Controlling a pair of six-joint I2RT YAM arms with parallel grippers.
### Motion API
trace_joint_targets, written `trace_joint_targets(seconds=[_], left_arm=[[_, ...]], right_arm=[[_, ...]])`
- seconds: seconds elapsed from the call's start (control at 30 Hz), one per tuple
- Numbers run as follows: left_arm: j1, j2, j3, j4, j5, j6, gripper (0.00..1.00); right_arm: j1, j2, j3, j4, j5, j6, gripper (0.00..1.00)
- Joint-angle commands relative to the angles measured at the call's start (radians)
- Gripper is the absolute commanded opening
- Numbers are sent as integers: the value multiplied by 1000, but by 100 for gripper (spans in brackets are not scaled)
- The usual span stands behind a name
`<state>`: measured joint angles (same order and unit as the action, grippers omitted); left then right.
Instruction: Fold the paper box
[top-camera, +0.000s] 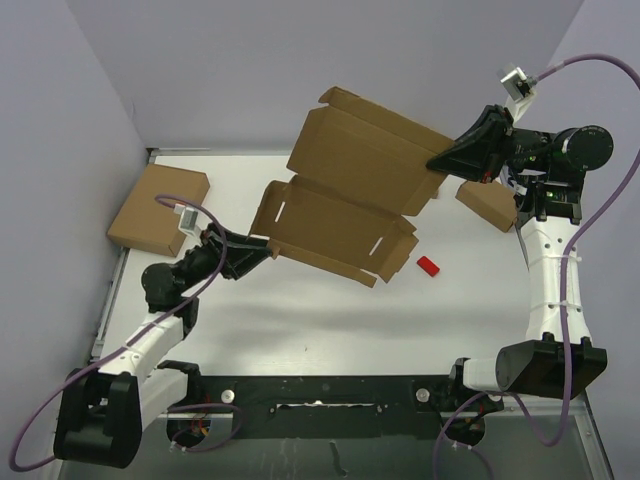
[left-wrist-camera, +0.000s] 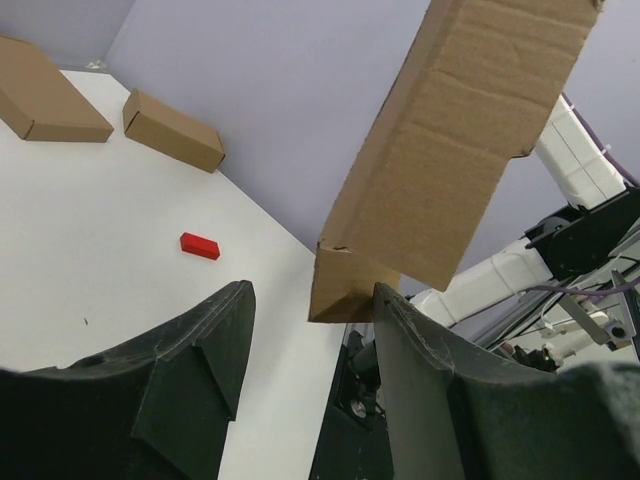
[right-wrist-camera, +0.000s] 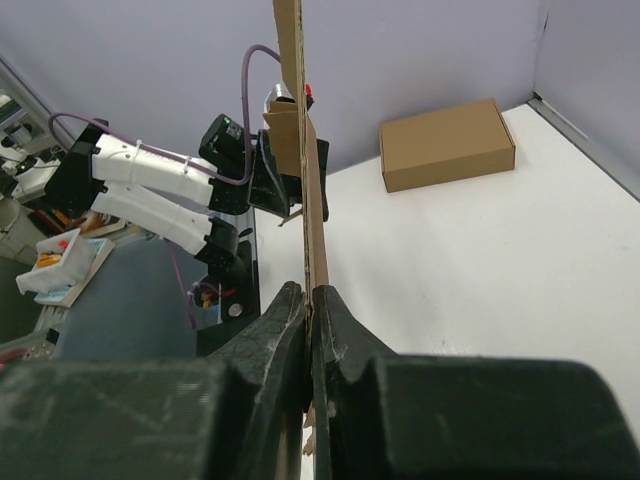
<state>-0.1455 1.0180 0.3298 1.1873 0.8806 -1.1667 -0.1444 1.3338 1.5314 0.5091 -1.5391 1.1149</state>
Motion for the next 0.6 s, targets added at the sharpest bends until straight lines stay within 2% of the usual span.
trace_joint_targets(seconds=[0.0, 0.23, 0.33, 0.43, 0.57], left_arm=[[-31, 4, 59, 42, -23, 31, 49], [-47, 5, 56, 31, -28, 39, 33], [-47, 7, 58, 30, -35, 39, 15], [-48, 7, 60, 37, -40, 39, 2], [-48, 6, 57, 39, -44, 42, 0]], right_arm=[[-6, -31, 10, 47, 25, 25, 0], [-6, -34, 7, 51, 27, 29, 0], [-6, -37, 6, 52, 27, 29, 0], [-5, -40, 1, 51, 25, 29, 0], [-6, -45, -8, 52, 24, 24, 0]])
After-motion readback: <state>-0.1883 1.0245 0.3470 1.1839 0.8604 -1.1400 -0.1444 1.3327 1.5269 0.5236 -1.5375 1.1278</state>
